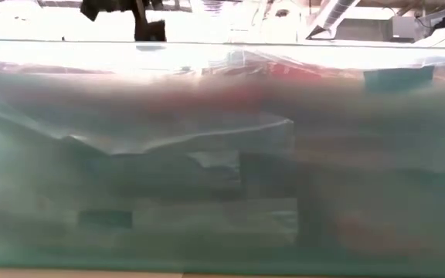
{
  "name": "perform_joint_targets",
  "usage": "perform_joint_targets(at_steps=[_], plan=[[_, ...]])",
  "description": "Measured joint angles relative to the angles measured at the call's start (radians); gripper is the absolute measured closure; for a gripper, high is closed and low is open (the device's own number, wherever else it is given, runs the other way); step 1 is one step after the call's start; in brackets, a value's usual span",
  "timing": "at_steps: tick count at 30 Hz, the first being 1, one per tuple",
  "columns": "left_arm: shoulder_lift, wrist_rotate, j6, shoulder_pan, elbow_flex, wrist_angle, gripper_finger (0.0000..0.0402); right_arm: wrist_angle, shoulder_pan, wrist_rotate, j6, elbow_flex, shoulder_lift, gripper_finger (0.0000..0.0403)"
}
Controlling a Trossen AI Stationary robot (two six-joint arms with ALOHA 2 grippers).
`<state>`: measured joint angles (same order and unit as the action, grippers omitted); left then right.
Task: Sort popcorn bags into baskets
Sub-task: Return to Home Position
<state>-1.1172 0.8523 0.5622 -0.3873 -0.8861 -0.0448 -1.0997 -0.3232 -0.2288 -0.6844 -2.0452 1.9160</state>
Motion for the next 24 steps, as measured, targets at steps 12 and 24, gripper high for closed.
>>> perform_joint_targets(at_steps=[12,24], plan=[[0.319,-0.230,-0.232,-0.137,-0.169,-0.043,0.0097,-0.116,0.159,0.201,0.634,-0.204,-0.176,0.0294],[0.568,-0.229,-0.106,-0.221,0.361,0.363,0.0097,0.571,0.314,0.305,0.571,0.824,-0.891,0.0294]])
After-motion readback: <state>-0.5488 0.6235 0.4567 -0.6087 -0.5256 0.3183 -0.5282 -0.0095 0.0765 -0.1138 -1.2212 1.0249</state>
